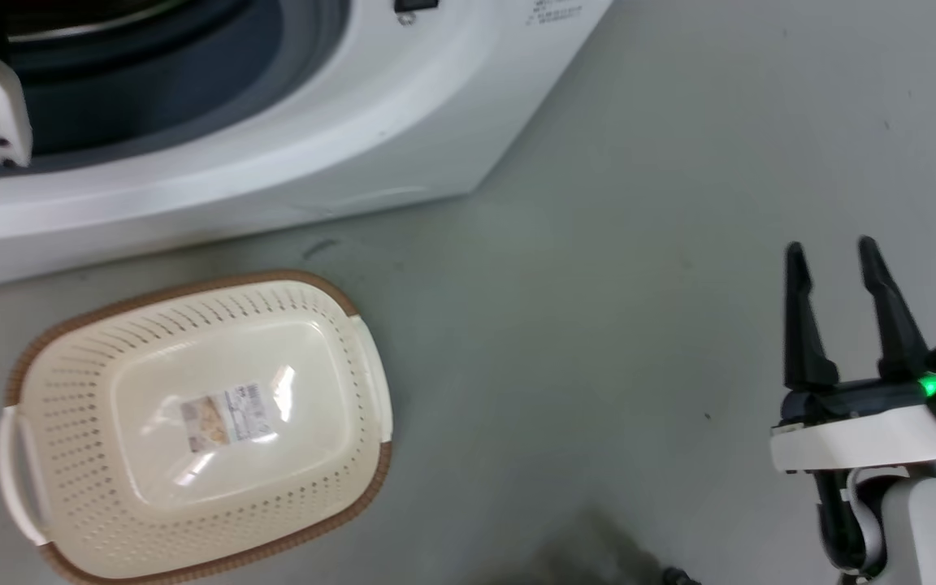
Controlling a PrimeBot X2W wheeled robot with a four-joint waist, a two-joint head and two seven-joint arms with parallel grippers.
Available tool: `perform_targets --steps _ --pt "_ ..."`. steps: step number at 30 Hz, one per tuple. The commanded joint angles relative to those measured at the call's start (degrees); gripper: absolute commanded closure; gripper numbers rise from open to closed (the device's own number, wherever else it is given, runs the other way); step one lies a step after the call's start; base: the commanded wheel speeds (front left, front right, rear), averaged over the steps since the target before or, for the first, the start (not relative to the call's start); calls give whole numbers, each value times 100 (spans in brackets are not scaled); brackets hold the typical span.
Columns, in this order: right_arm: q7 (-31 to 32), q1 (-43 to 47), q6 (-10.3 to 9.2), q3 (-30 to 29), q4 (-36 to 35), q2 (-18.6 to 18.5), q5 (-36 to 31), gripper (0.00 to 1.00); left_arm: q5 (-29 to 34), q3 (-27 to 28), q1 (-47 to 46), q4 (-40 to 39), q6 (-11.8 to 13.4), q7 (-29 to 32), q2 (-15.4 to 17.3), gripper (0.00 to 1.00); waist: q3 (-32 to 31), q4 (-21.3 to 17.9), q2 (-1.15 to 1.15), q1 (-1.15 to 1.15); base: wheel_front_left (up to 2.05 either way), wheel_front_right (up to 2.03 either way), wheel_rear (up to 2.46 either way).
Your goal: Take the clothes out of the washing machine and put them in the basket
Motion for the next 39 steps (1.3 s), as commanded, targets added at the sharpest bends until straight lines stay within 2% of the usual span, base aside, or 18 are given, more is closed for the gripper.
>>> perform_targets --steps 1,4,9,19,24,28,39 --pt "-12 -91 -4 81 -50 10 27 0 -77 -113 -272 38 0 117 147 0 414 -285 0 -2 0 0 0" --pt "-12 -173 -4 200 -109 10 107 0 -334 -514 -889 258 3 457 547 0 642 -422 0 -2 0 0 0" --pt "-12 -179 -4 371 -166 10 259 0 -601 -1020 -1838 595 2 921 1012 0 928 -605 0 -2 0 0 0" --pt "-12 -46 -5 946 -465 9 434 0 -686 -1854 -3302 1204 1 1883 1622 0 1362 -1098 0 -2 0 0 0" --pt "-12 198 -5 995 -635 10 259 0 -883 -2287 -3657 1496 3 2396 1753 0 1383 -1119 0 -2 0 0 0" --pt "-12 339 -4 928 -742 10 245 0 -1120 -2495 -3764 1755 2 2720 1732 0 1455 -1115 0 -2 0 0 0" --pt "-12 549 -5 840 -933 10 254 0 -1524 -2908 -3825 2064 1 2995 1806 0 1447 -1138 0 -2 0 0 0"
